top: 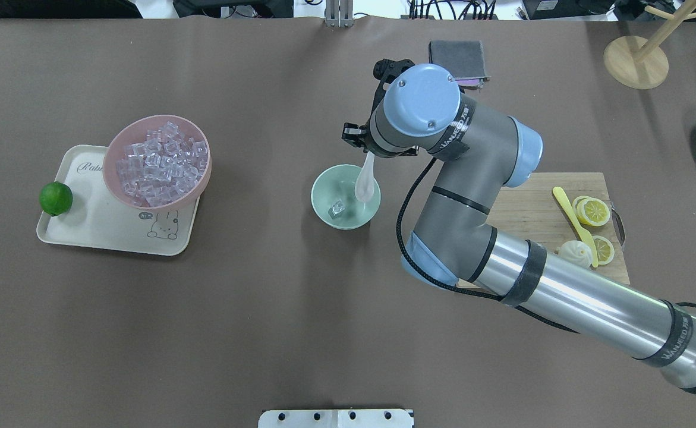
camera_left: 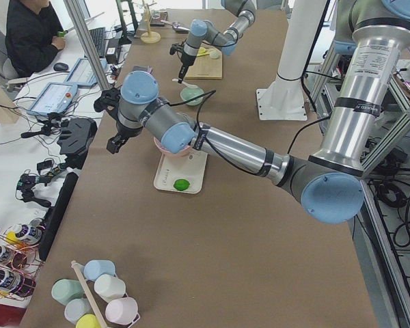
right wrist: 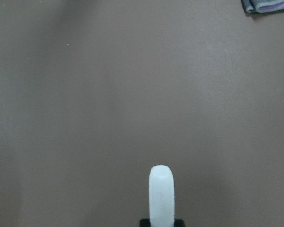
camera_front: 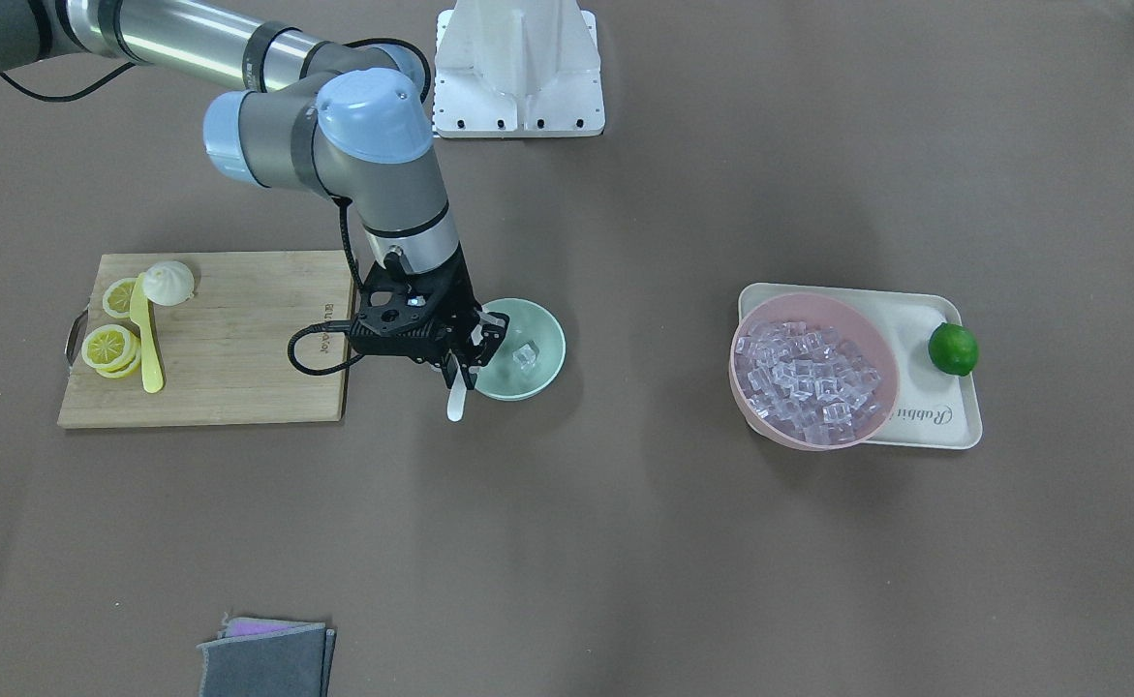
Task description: Put spoon and ice into bowl
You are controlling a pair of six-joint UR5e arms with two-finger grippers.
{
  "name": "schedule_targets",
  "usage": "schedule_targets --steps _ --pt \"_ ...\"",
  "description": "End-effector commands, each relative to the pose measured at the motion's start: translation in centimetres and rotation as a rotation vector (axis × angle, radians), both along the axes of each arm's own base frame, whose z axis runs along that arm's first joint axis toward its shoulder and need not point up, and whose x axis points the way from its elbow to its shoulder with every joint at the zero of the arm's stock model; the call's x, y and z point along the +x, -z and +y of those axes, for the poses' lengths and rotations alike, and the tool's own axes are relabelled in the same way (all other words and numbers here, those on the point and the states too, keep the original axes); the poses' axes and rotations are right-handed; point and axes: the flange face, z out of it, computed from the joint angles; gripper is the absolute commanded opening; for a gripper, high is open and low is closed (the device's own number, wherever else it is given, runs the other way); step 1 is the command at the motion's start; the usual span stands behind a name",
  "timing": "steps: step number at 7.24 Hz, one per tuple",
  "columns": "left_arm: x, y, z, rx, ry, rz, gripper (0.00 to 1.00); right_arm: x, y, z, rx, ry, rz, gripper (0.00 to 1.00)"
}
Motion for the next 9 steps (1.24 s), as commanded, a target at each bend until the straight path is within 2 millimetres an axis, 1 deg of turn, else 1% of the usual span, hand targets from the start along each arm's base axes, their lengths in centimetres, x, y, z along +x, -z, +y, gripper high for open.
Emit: schedule_targets --steps 1,2,3,4,5,6,7,8,9 --pt "-0.8 -0.4 -0.1 -0.008 0.014 -0.002 0.98 -1.3 0.8 1.3 -0.006 0.003 -0.014 0.79" --pt "-1.1 -0.6 0.1 -0.011 0.018 -0.001 0.98 -1.9 1.2 2.1 -0.006 0.014 -0.023 1.00" --pt "-1.1 -0.9 0.2 -0.010 0.017 -0.002 0.98 -1.4 1.9 2.3 -0.004 0.017 -0.034 1.00" --pt "-1.1 -1.1 0.3 -0.014 0.018 -0.003 0.98 0.4 3.4 2.8 -0.007 0.036 -0.041 1.00" --pt "-1.1 -3.0 1.2 -0.043 0.020 -0.005 0.98 6.1 5.0 1.5 -0.042 0.081 0.008 1.00" --pt "-1.1 -4.7 1.7 -0.080 0.022 -0.008 0.98 14.4 5.2 -0.1 -0.055 0.176 0.079 1.00" --pt "-1.2 -7.3 2.2 -0.125 0.032 -0.021 0.98 22.4 2.9 -1.1 -0.019 0.260 0.150 1.00" --pt "-1.3 -9.2 3.5 -0.148 0.039 -0.032 0.98 29.0 -1.7 -0.2 0.068 0.372 0.176 1.00" --pt "-1.3 -10.8 4.7 -0.176 0.037 -0.031 0.98 34.6 -6.0 0.0 0.107 0.409 0.209 1.00"
